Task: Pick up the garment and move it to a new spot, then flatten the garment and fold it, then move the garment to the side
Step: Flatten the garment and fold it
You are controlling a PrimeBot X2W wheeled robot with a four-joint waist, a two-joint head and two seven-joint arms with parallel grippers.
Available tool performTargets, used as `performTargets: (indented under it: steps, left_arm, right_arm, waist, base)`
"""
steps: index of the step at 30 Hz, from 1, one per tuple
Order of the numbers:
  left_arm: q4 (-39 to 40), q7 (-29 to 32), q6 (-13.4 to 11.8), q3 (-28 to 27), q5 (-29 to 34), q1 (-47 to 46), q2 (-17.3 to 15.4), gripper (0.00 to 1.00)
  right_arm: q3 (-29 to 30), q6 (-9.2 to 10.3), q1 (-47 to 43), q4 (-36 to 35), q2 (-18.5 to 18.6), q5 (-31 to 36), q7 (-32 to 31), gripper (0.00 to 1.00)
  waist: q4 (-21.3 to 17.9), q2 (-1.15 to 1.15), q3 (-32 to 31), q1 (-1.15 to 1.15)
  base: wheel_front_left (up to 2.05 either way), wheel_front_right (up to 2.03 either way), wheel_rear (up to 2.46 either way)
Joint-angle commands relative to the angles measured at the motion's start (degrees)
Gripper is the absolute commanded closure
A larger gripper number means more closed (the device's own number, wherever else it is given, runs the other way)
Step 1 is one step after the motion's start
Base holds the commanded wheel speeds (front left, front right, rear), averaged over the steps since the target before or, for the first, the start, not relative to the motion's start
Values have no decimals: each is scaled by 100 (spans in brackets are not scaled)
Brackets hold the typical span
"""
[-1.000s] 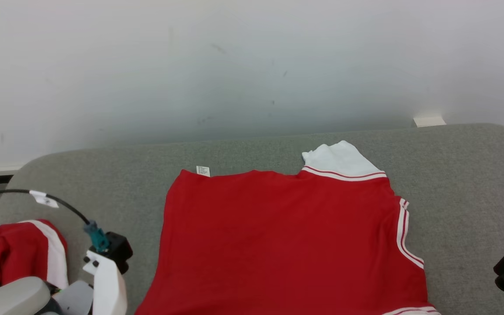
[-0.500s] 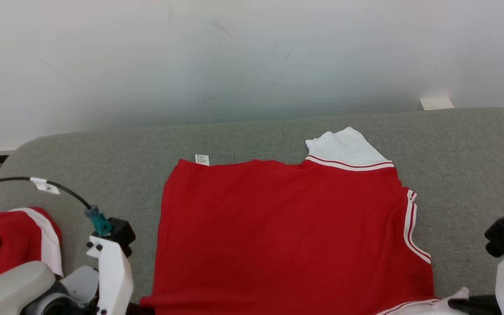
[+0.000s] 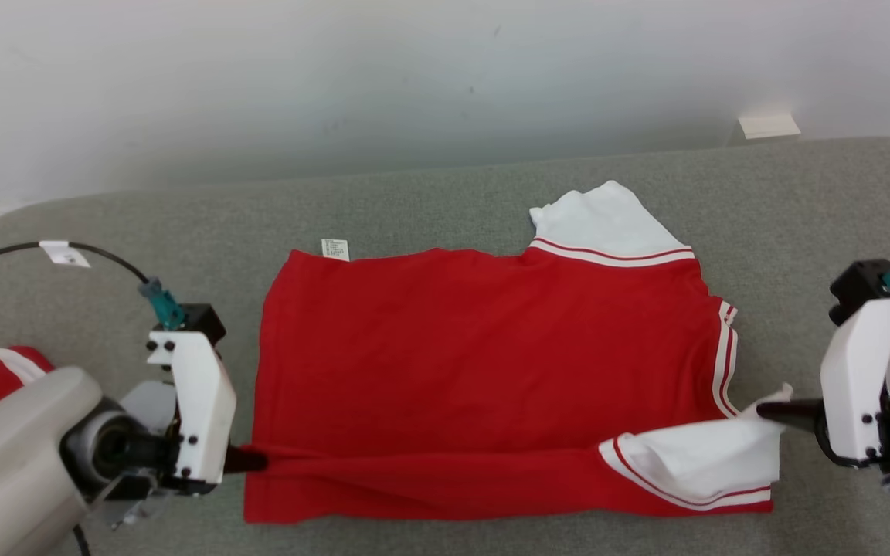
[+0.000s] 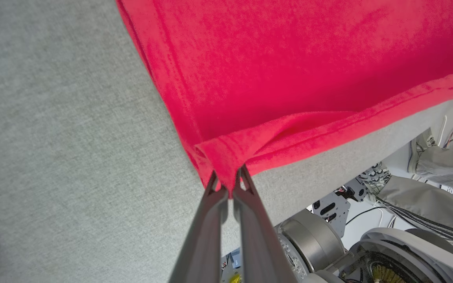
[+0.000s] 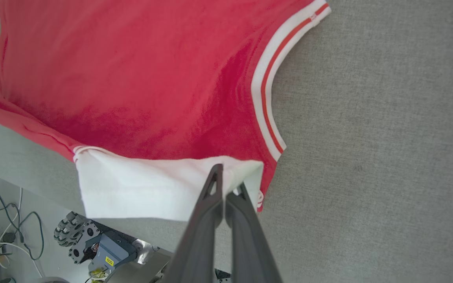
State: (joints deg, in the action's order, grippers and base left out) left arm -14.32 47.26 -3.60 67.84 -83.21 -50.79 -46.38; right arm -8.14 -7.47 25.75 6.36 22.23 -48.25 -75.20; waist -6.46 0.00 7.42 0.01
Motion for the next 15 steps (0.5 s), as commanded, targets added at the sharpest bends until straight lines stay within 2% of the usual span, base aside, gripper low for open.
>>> performTargets:
  steps: [1,7,8,9,10,11,15]
  left_arm:
    - [-222,44,34,-23,-18,-114,124,100]
    - [-1040,-46,204,-100,-21,-331,567,100]
    - [-1159,-78,235,-107,-20,-345,631,87]
    - [-1274,-114,278,-114,-16,-351,685,60]
    - [-1381,-155,327,-121,9,-368,734,0]
    - [-1475,-193,371,-118,37,-380,785,0]
    - [-1730,-295,570,-83,103,-375,914,0]
  right_arm:
    - [3,-3,215,189,-117,136,81,100]
    - [-122,-3,736,851,-376,375,406,100]
    - [-135,-2,801,956,-391,432,498,100]
    - [-143,-3,859,1054,-408,489,596,81]
    - [-167,-2,909,1165,-424,535,705,51]
    - [-209,-2,935,1264,-423,556,798,0]
    - [-249,-2,942,1573,-403,530,1157,0]
  waist:
    - [-23,0,103,-1]
    - [-49,0,235,-1]
    - [-56,0,234,-1]
    - [-64,0,223,-1]
    - [-68,0,209,-1]
    - [-70,0,178,-1]
    - [-44,0,-3,-1]
  base:
    - [0,0,0]
    - [0,0,0]
    - [0,0,0]
    - [0,0,0]
    - [0,0,0]
    - [0,0,0]
    - [0,0,0]
